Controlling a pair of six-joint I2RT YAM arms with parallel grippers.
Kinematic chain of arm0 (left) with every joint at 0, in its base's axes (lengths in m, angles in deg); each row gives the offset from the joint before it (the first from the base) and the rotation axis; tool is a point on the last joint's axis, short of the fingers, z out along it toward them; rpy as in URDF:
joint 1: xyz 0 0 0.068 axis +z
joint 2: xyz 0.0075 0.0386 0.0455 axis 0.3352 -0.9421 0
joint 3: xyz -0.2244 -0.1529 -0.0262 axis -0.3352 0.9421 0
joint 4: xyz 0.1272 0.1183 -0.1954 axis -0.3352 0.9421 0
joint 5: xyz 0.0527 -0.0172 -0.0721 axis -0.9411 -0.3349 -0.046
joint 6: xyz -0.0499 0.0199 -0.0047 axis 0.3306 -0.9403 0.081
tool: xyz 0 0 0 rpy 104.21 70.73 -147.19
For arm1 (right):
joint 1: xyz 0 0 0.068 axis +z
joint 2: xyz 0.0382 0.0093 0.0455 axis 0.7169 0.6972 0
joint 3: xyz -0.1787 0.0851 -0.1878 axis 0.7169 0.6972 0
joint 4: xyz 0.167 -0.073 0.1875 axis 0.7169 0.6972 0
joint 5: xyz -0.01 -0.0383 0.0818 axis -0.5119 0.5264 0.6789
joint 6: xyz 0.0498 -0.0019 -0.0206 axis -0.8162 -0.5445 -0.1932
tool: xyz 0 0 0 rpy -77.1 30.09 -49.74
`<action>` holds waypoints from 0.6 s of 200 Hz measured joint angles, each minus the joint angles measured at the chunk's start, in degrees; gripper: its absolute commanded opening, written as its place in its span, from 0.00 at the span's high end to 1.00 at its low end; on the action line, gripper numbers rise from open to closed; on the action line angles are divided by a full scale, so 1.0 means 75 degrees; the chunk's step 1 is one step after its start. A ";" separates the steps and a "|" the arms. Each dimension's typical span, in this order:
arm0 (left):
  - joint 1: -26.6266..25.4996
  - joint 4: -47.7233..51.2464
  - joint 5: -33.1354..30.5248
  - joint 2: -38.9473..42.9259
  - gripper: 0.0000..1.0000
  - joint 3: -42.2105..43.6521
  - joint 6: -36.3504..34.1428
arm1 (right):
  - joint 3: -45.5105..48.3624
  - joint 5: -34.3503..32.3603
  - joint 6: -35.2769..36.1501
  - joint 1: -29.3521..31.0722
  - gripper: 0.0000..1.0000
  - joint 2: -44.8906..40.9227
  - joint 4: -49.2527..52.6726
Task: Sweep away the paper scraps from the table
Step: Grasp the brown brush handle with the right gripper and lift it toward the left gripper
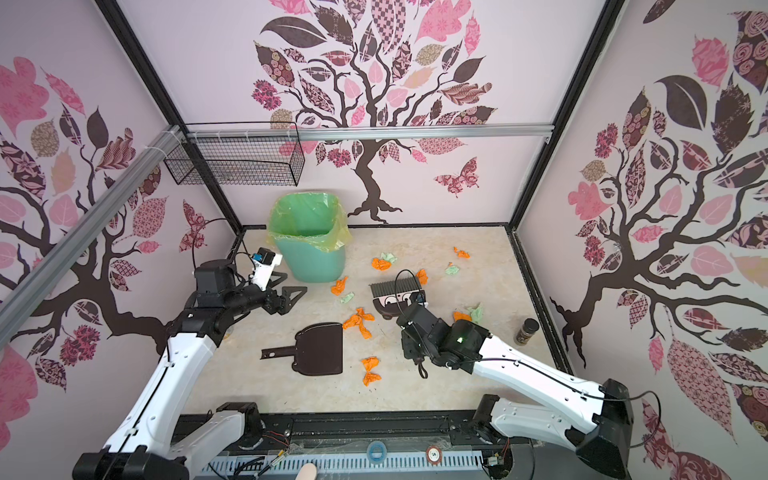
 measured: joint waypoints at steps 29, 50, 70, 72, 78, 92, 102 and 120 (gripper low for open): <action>-0.0825 -0.0487 -0.0828 -0.0481 0.07 -0.0248 -0.1029 | -0.0906 0.0478 0.0367 -0.0070 0.93 0.0149 0.0801; -0.1632 -0.0807 -0.1448 -0.0711 0.07 -0.0230 -0.2020 | -0.1352 0.0889 0.0638 -0.0277 0.93 0.0335 0.1253; -0.2043 -0.1644 -0.1929 -0.0580 0.06 0.0076 -0.3112 | -0.1722 0.1163 0.0892 -0.0670 0.92 0.0545 0.1638; -0.2092 -0.1740 -0.1967 -0.0554 0.06 0.0137 -0.3252 | -0.1766 0.1192 0.0924 -0.0714 0.92 0.0577 0.1670; -0.2241 -0.2014 -0.2063 -0.0472 0.06 0.0329 -0.3637 | -0.1903 0.1274 0.1003 -0.0836 0.92 0.0662 0.1786; -0.2518 -0.2433 -0.2092 -0.0323 0.06 0.0743 -0.4479 | -0.2238 0.1396 0.1148 -0.1040 0.93 0.0903 0.2005; -0.2696 -0.2669 -0.2002 -0.0262 0.06 0.1008 -0.5115 | -0.2498 0.1460 0.1259 -0.1125 0.92 0.1105 0.2116; -0.2897 -0.2952 -0.1824 -0.0300 0.06 0.1271 -0.6065 | -0.2888 0.1623 0.1384 -0.1142 0.93 0.1483 0.2232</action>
